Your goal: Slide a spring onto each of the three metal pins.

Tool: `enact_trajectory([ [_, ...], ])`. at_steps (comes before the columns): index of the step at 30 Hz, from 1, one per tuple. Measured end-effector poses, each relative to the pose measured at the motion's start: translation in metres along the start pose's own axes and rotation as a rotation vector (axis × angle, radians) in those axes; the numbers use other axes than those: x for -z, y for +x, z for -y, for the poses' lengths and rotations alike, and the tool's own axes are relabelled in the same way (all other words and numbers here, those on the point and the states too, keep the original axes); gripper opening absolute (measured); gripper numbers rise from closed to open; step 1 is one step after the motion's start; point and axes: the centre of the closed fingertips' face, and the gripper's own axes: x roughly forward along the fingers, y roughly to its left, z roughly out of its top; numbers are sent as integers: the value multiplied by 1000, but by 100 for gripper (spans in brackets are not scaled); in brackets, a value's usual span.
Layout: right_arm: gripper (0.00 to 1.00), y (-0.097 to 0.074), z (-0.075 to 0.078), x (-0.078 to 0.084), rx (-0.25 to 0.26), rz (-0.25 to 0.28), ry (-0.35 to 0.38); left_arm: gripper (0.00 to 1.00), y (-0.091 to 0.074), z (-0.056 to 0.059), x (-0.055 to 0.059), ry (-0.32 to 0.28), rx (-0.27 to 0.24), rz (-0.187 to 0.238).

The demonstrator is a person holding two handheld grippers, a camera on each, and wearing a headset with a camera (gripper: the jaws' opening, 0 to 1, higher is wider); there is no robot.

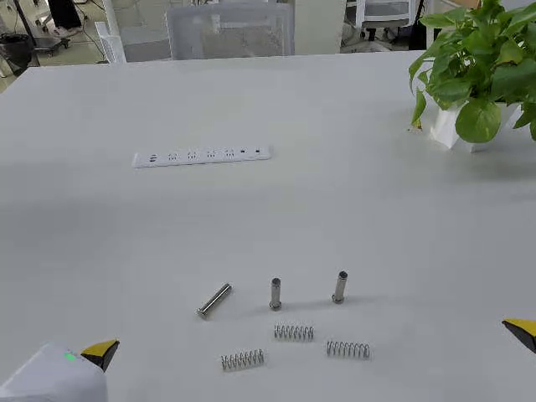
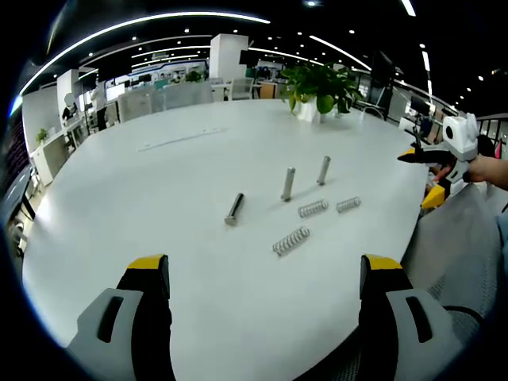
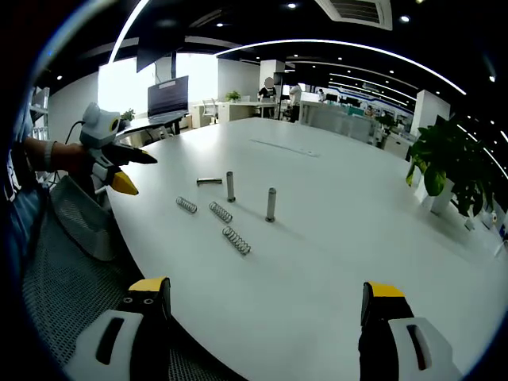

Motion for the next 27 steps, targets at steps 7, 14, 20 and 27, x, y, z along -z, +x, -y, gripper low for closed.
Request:
enact_trajectory([
  [7, 100, -3, 4, 1, 8, 1, 0, 99, 1, 3, -1, 7, 8, -3],
  [14, 100, -5, 6, 3, 11, 3, 6, 99, 2, 5, -5, 17, 11, 2],
  [20, 100, -4, 4, 3, 9, 6, 9, 99, 3, 7, -7, 23, 16, 2],
  [27, 100, -4, 6, 4, 11, 2, 5, 99, 3, 6, -5, 23, 15, -1],
])
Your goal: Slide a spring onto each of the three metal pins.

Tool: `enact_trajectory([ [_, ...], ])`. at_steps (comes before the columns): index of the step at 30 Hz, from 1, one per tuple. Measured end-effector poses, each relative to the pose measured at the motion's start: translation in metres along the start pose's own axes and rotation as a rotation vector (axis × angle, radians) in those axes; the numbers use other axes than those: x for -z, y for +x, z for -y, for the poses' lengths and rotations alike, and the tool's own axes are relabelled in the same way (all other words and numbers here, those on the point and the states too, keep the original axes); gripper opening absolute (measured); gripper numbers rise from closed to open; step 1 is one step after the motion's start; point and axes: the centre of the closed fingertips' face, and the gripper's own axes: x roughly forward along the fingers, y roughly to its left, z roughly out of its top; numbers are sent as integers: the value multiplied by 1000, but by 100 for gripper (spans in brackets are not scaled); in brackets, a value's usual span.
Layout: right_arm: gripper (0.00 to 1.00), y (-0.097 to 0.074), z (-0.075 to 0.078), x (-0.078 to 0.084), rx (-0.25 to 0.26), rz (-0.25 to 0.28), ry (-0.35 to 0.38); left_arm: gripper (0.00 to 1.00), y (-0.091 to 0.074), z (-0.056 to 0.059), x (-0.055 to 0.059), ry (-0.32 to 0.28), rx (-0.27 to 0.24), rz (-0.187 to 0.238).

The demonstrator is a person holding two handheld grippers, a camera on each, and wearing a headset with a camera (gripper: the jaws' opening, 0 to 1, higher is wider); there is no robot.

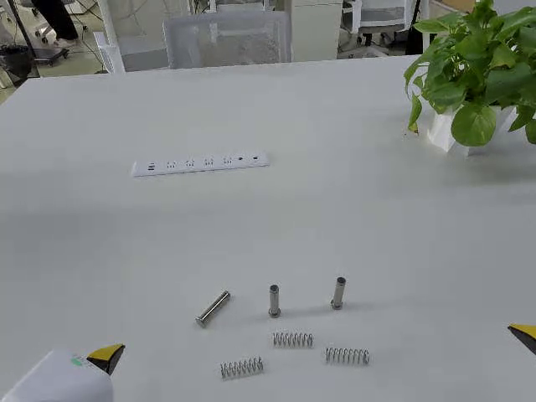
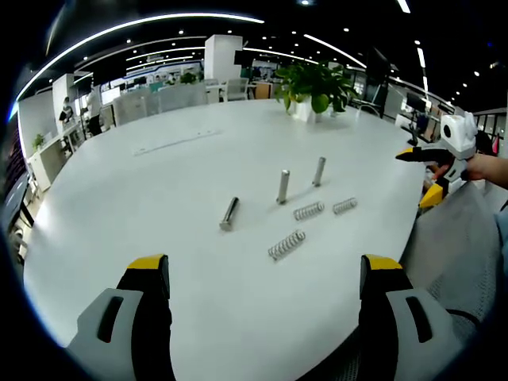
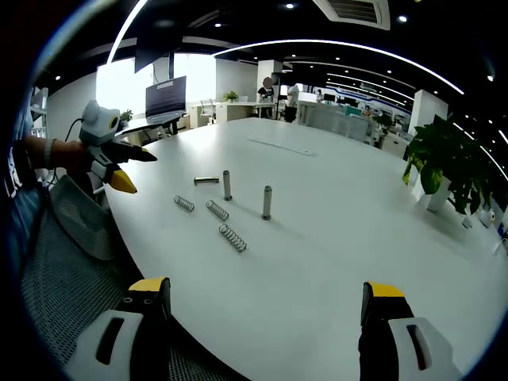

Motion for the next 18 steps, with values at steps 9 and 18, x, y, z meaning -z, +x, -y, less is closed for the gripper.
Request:
enact_trajectory([
  [9, 100, 1, -3, -1, -3, 0, 4, 99, 0, 0, 2, -8, 1, -4],
  [18, 100, 2, -6, 0, -6, -2, 3, 99, 0, -1, 2, -8, 3, -1],
])
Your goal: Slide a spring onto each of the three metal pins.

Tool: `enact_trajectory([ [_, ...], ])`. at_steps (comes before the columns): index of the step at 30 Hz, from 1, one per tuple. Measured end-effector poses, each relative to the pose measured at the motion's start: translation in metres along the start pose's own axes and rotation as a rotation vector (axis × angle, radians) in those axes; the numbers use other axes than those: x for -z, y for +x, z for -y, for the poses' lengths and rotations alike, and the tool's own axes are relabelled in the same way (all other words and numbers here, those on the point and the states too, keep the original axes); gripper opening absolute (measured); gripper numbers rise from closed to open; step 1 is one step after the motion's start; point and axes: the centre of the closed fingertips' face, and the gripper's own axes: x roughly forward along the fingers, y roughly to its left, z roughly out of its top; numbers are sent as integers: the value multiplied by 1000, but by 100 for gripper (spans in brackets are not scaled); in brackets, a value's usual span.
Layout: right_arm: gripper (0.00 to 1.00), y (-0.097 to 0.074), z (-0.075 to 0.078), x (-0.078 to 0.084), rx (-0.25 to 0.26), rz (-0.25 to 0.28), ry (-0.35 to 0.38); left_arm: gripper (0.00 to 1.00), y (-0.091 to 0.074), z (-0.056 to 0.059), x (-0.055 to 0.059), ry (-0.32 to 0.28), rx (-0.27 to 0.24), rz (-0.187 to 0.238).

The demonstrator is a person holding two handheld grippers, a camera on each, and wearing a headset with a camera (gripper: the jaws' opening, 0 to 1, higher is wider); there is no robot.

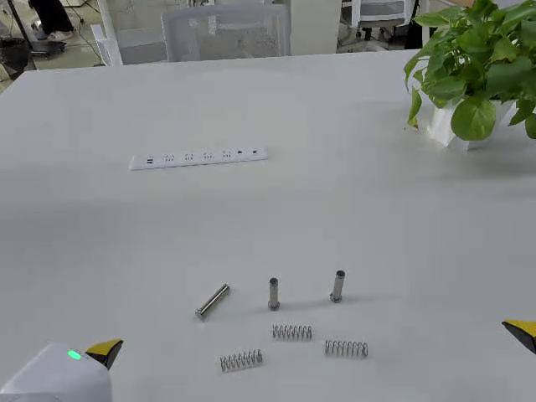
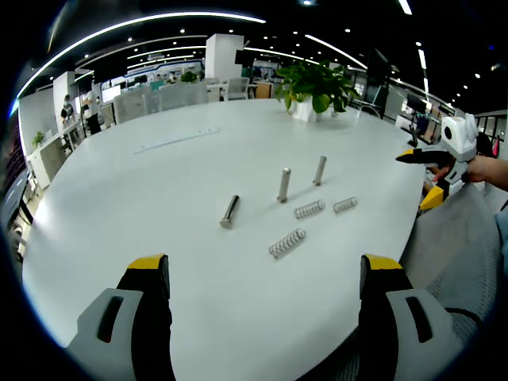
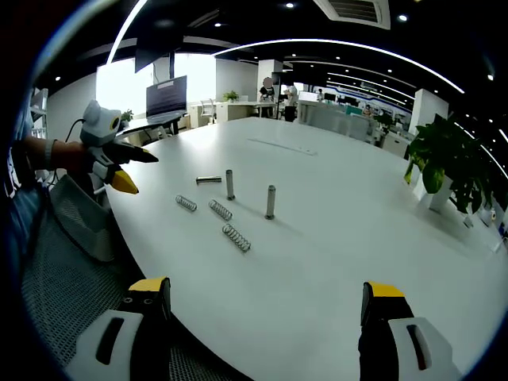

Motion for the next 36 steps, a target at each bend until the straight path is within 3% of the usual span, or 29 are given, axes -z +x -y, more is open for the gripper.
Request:
enact_trajectory([
  [17, 100, 1, 1, -1, -2, -5, -9, 99, 5, 0, -3, 11, 9, 0],
  [30, 100, 8, 5, -4, -21, -16, -36, 97, 16, -16, -26, 53, 28, 18],
  [36, 100, 12, 6, -4, -27, -27, -52, 92, 26, -19, -28, 87, 61, -9],
])
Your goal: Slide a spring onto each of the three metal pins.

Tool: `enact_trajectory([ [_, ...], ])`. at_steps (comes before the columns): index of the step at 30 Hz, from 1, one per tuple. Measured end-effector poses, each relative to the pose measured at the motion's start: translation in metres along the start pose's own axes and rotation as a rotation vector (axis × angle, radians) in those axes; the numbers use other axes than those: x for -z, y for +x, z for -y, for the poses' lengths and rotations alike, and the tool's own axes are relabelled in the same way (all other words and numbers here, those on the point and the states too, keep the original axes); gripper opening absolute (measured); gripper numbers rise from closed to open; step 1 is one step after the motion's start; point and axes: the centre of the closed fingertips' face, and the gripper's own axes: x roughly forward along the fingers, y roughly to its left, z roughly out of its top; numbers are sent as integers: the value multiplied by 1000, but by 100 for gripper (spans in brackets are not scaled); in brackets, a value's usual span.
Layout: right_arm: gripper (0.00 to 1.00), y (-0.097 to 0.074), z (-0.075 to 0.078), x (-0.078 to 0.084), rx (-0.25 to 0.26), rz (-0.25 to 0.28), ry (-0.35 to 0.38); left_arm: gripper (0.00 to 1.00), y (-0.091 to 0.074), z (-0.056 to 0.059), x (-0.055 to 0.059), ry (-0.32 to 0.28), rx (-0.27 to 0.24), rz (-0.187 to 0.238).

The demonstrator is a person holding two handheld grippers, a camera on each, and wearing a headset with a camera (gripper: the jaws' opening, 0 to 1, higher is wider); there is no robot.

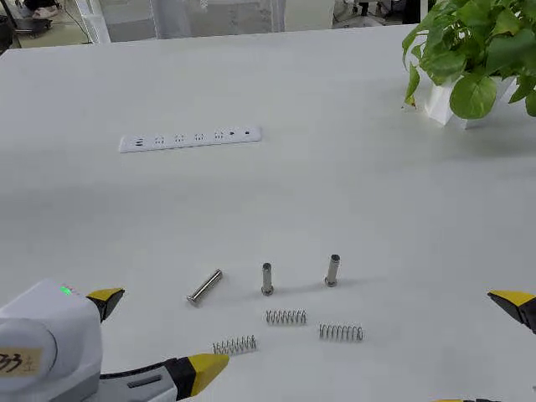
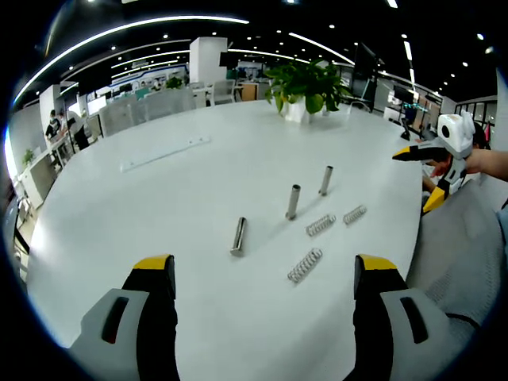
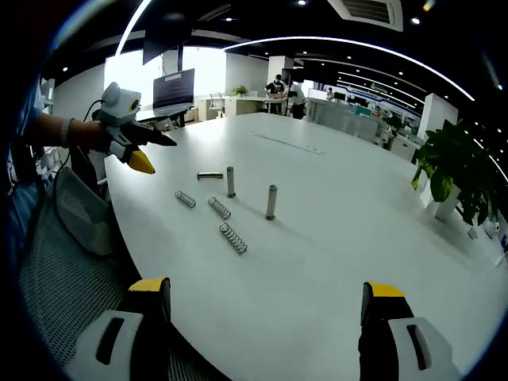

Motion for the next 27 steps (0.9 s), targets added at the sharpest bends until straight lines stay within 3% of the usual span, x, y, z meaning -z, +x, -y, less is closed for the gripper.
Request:
enact_trajectory([
  [2, 100, 2, 1, 0, -2, -1, -1, 89, 4, 0, 0, 40, 19, -21],
  [7, 100, 5, 3, 0, -5, 1, 2, 87, 16, -4, 2, 58, 41, -50],
  [13, 100, 7, 4, 2, -7, -6, 2, 82, 26, -11, -3, 62, 51, -73],
  [18, 100, 9, 4, 2, -10, -9, 0, 75, 37, -22, -9, 31, 49, -77],
  [22, 100, 11, 3, 4, -11, -19, 2, 69, 47, -27, -9, 23, 50, -106],
  [27, 100, 11, 4, 4, -7, -19, 2, 60, 59, -32, -8, 61, 56, -137],
])
